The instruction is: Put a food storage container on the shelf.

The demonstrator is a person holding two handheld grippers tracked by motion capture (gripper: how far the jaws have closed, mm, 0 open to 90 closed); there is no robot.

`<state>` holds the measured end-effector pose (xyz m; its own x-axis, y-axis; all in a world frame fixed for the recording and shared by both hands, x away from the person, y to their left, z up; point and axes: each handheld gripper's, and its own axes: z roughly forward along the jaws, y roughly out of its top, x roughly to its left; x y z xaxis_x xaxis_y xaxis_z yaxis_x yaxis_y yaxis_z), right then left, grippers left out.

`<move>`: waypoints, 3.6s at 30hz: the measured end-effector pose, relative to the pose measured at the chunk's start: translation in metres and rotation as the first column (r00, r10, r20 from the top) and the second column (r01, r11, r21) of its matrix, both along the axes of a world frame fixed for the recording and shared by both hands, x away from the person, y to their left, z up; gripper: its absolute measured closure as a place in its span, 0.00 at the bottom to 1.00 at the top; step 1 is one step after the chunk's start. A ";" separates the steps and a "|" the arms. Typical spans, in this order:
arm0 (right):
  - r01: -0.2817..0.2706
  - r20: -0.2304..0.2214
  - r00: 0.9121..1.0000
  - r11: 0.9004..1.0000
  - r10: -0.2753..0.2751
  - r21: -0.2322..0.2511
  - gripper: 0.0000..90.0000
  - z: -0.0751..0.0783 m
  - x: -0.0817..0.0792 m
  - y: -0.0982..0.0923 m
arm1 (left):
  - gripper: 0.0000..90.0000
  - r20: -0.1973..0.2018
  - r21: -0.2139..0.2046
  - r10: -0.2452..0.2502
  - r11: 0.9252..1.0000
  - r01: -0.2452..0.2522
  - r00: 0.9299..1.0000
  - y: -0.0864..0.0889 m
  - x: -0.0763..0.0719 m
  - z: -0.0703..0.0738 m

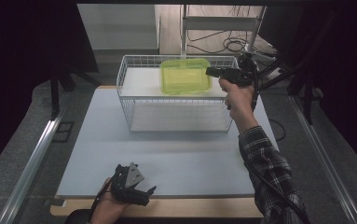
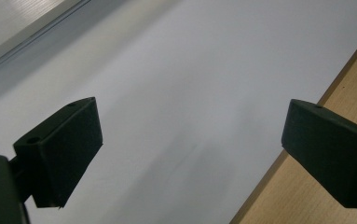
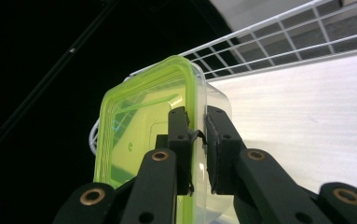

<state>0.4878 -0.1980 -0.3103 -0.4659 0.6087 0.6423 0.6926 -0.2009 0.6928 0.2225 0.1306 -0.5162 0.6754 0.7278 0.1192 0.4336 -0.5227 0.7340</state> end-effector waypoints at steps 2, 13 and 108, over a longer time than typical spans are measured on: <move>0.013 -0.005 1.000 1.000 -0.013 0.005 0.90 -0.002 0.003 0.001 | 0.06 0.000 0.005 -0.003 1.000 0.003 1.000 0.000 0.000 0.000; 0.065 0.015 0.998 0.994 -0.064 -0.089 0.87 -0.008 0.010 0.006 | 0.06 -0.002 0.018 -0.013 1.000 0.013 1.000 0.000 0.000 0.000; -0.103 0.326 0.891 0.840 0.317 -0.533 0.04 -0.102 -0.139 -0.012 | 0.03 0.001 -0.046 0.005 0.999 -0.005 1.000 0.004 0.006 -0.005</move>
<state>0.3493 -0.2101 -0.4123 -0.7620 0.6470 0.0252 0.3314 0.3562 0.8737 0.2290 0.1344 -0.5209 0.6713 0.7361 0.0862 0.4356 -0.4860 0.7577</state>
